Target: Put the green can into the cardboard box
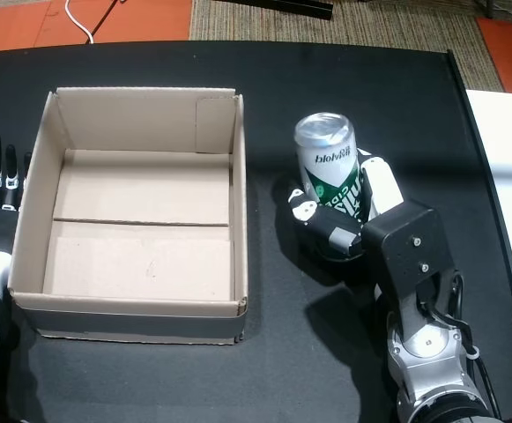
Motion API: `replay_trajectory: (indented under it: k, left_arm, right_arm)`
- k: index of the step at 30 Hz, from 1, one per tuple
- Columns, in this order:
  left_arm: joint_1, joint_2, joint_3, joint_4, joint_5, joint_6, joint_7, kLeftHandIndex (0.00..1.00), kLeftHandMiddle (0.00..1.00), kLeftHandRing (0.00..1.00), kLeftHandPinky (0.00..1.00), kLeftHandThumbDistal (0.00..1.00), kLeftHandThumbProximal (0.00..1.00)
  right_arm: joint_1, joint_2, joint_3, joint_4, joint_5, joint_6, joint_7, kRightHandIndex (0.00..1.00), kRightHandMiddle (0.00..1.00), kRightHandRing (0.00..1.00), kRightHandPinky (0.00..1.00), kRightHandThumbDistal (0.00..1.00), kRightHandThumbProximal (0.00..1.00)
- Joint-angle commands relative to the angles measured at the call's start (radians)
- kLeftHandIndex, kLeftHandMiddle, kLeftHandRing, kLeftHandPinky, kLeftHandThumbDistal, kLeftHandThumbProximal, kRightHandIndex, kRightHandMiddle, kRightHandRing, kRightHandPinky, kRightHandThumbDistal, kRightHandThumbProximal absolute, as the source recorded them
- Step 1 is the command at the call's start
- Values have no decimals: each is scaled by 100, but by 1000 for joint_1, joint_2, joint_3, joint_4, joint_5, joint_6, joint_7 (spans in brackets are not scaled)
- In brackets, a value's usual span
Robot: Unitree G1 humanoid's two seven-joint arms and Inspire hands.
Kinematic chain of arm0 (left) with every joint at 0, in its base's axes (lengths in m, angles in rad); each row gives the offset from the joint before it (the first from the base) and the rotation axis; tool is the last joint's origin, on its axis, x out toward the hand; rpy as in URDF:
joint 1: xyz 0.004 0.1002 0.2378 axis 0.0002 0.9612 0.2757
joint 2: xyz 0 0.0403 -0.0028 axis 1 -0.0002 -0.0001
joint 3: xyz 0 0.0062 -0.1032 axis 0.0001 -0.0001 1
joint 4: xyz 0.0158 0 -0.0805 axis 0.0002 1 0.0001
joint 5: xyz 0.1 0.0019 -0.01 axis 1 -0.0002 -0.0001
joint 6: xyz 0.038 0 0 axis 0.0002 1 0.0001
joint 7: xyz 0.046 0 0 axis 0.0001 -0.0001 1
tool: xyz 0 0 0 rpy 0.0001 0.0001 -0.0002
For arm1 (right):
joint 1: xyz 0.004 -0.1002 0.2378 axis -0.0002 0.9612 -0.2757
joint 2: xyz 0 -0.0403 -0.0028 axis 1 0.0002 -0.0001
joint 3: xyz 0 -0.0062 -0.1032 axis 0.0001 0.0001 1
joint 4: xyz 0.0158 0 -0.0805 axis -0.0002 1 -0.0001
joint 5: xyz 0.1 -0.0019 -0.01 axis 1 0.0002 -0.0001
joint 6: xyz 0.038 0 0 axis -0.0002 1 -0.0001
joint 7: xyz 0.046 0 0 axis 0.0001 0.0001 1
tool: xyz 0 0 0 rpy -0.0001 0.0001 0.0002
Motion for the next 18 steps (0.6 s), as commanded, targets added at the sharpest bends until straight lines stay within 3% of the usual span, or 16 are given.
replay_trajectory:
  k: [1, 10, 14, 18]
  left_arm:
    - [29, 1, -4, 19, 5, -2, 34, 46, 49, 61, 78, 0, 85]
    - [31, -1, -9, 19, 10, -7, 20, 44, 47, 60, 76, 0, 85]
    - [32, -5, -11, 20, 13, -12, 14, 44, 45, 58, 72, 0, 82]
    - [26, -11, -18, 21, 17, -18, 35, 48, 49, 61, 75, 0, 86]
  right_arm:
    - [21, -16, 5, 9, -10, -6, -10, 29, 41, 48, 57, 1, 0]
    - [-5, -34, -7, 1, -3, -10, 2, 24, 36, 43, 54, 5, 0]
    - [-57, -68, 7, -43, -35, -126, -74, 24, 36, 42, 53, 1, 0]
    - [-140, -107, 18, -114, -90, -301, -206, 22, 31, 37, 50, 0, 0]
